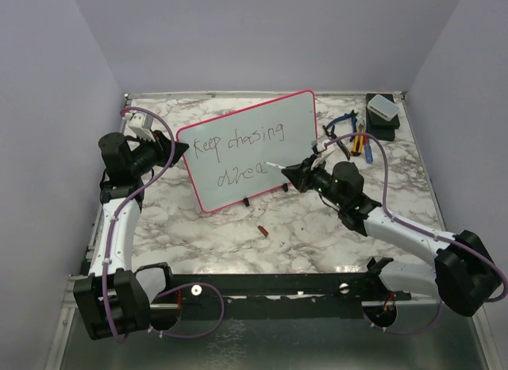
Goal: Write a sentence on the whiteboard
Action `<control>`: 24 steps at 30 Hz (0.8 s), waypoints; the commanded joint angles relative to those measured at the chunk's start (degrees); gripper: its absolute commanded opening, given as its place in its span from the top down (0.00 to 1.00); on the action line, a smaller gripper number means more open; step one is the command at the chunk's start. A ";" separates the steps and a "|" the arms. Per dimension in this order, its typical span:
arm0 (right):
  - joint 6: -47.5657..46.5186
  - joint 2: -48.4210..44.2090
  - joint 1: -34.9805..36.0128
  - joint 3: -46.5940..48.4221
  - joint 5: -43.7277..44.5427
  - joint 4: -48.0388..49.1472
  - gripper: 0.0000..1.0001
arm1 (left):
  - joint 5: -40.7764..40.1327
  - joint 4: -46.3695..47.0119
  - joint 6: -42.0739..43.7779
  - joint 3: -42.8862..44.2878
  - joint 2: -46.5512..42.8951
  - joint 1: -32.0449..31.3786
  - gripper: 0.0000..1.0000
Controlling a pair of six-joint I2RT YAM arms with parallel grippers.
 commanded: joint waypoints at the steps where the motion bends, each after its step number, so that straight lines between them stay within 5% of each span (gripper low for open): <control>1: 1.29 1.99 -0.20 -0.04 -1.99 2.89 0.99 | -0.95 -0.36 0.68 -1.28 -0.57 0.01 1.00; 24: 2.99 6.59 -0.17 0.67 4.66 4.53 0.99 | -0.70 -0.34 0.64 -1.15 -0.66 0.00 1.00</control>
